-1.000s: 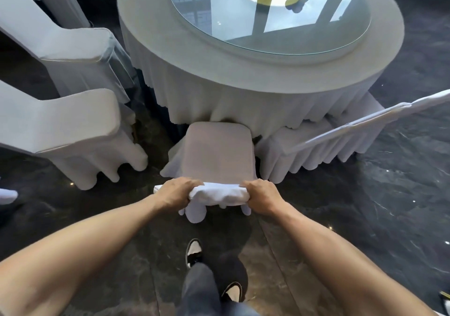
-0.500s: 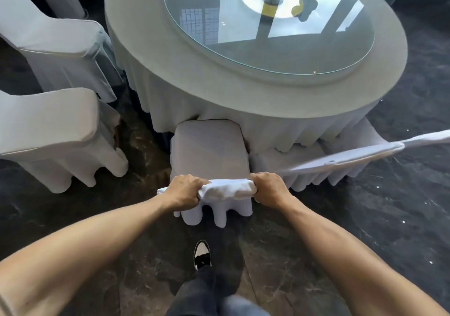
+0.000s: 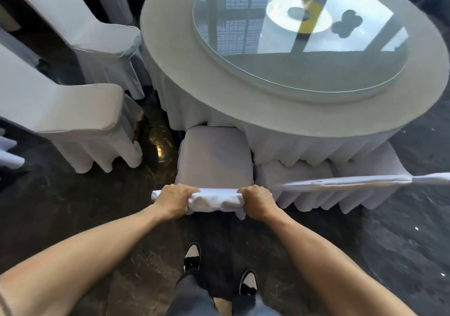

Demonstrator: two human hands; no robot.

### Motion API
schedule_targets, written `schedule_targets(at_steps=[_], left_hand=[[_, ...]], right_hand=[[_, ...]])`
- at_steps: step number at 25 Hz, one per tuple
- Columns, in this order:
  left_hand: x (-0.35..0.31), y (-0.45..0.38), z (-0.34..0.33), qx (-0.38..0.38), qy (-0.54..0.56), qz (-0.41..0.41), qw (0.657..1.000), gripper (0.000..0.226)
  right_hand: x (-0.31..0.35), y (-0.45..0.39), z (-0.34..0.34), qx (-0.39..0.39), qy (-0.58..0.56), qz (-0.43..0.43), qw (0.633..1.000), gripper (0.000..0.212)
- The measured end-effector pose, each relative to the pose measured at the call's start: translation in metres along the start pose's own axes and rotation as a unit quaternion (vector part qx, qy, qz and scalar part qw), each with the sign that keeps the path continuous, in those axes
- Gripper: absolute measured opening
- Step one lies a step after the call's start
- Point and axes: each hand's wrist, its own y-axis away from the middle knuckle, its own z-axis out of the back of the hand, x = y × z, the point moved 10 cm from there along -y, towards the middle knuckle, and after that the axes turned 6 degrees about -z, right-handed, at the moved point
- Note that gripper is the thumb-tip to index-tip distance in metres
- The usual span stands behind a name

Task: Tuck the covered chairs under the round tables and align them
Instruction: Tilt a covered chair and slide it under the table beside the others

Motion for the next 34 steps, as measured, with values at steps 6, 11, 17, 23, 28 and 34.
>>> schedule_targets(at_steps=[6, 11, 17, 23, 28, 34], left_hand=[[-0.018, 0.022, -0.007, -0.02, -0.053, -0.008, 0.998, 0.022], [-0.006, 0.008, -0.005, -0.008, 0.032, 0.062, 0.998, 0.032], [-0.003, -0.045, -0.006, 0.011, 0.09, 0.076, 0.993, 0.055], [-0.011, -0.07, 0.004, 0.026, 0.066, 0.044, 0.997, 0.036], [-0.024, -0.07, 0.016, 0.08, 0.059, -0.022, 0.995, 0.036], [-0.105, -0.102, 0.022, 0.138, 0.138, -0.172, 0.966, 0.05]], right_hand=[[0.003, 0.023, 0.0, 0.007, 0.008, 0.06, 0.998, 0.025], [0.003, -0.001, 0.013, -0.009, 0.038, 0.071, 0.997, 0.028], [-0.025, -0.04, 0.028, -0.031, 0.043, 0.044, 0.998, 0.026], [-0.034, -0.049, 0.036, -0.045, 0.082, 0.051, 0.994, 0.024], [-0.039, -0.053, 0.034, -0.016, 0.074, 0.055, 0.996, 0.028], [-0.129, -0.022, 0.047, -0.026, -0.019, -0.013, 0.999, 0.053]])
